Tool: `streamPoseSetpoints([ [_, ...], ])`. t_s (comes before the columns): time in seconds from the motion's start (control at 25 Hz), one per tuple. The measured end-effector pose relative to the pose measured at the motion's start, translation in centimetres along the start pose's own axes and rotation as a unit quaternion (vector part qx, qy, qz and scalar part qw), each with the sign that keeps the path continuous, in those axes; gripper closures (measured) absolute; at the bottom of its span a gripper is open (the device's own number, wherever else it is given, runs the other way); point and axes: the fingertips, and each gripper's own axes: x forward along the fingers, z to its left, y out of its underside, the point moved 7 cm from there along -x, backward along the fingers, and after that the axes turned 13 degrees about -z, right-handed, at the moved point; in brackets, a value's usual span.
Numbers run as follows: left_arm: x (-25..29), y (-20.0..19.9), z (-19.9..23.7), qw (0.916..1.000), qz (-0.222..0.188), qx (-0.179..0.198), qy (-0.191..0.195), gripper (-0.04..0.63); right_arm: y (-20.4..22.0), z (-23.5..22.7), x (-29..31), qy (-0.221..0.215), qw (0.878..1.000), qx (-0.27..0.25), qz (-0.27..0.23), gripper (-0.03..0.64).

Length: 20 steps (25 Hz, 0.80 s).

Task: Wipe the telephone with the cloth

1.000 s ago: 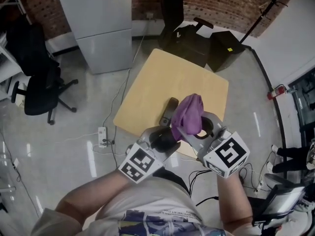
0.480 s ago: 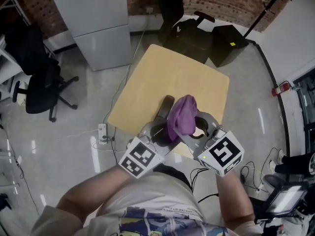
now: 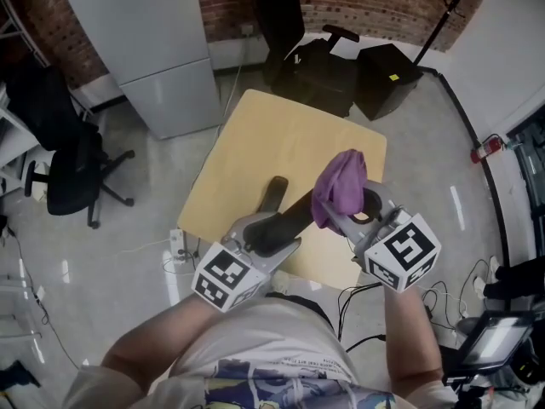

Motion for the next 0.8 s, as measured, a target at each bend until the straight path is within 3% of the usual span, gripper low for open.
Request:
streamPoseSetpoints([
  [0.36,1.7,-0.2,0.2,0.999,-0.007,-0.044,-0.004,0.342,-0.5,4.2,1.0,-0.109,0.994,-0.007,-0.013,0.5],
  [0.8,0.6,0.1,0.9,0.9966,-0.01,-0.082,-0.012,0.342,1.5,-2.4,-0.4,-0.019,1.0,0.018,-0.012,0.5],
])
